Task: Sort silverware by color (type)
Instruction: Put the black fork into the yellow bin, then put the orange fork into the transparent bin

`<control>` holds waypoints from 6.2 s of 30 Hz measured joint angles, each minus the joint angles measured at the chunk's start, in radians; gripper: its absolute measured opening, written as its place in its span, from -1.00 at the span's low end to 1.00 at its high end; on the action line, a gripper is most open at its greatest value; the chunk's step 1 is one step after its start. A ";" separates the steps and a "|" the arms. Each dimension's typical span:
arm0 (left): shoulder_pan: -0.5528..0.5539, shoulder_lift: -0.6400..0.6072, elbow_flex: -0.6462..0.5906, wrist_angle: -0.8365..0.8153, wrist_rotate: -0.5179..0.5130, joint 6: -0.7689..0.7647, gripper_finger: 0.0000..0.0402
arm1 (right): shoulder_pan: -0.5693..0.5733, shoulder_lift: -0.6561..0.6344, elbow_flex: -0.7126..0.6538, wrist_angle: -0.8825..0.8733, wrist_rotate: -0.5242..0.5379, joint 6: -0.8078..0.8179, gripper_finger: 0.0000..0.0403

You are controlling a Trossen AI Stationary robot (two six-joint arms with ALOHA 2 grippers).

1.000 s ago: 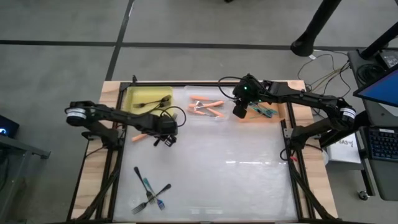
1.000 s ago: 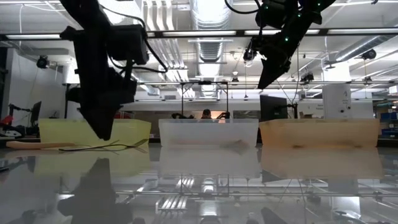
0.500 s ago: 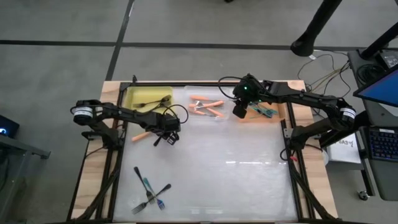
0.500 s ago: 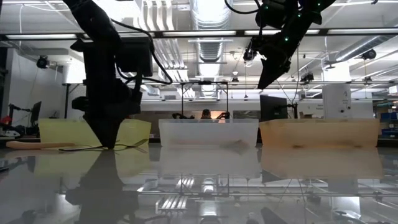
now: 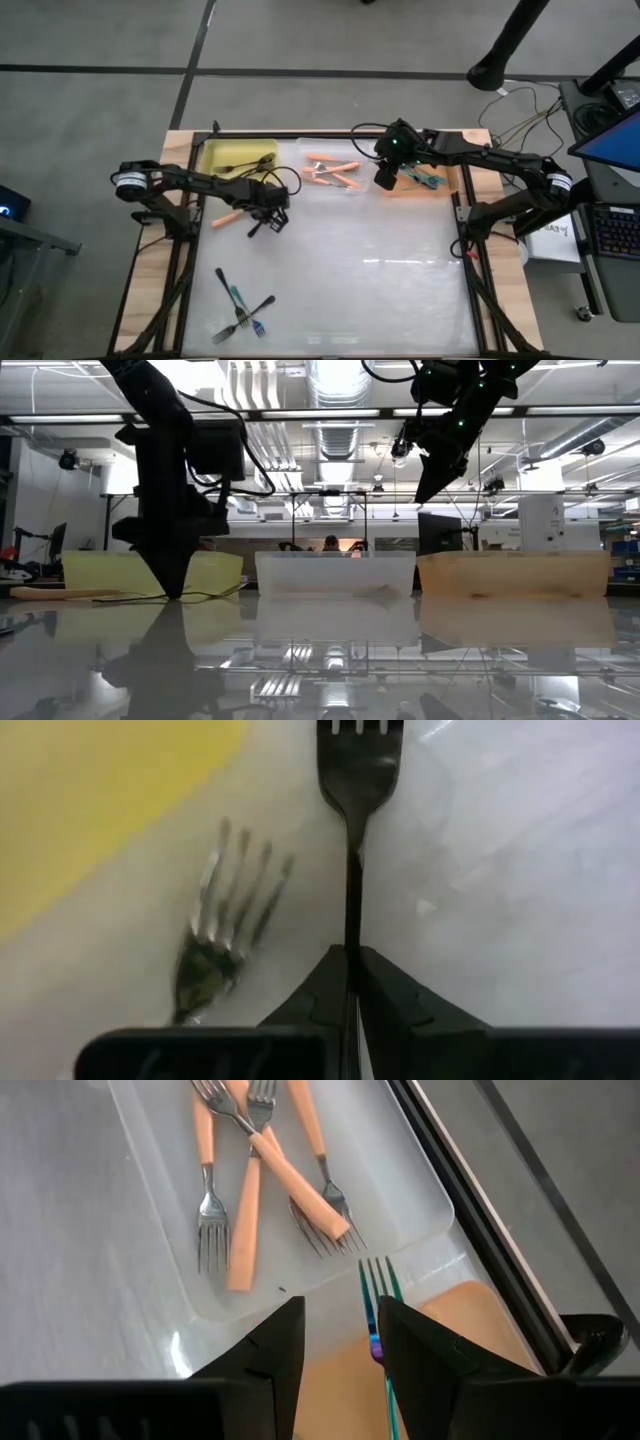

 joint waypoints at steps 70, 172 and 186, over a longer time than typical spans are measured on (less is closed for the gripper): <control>0.421 -0.106 0.309 -0.390 0.108 0.625 -0.53 | 0.000 0.000 -0.022 -0.051 0.000 -0.060 -0.40; 0.192 0.240 0.734 0.030 -0.180 0.775 -0.88 | 0.000 0.000 -0.021 -0.051 0.000 -0.059 -0.40; 0.222 0.362 0.750 0.058 -0.127 0.749 -0.87 | 0.000 0.000 -0.021 -0.051 0.000 -0.059 -0.40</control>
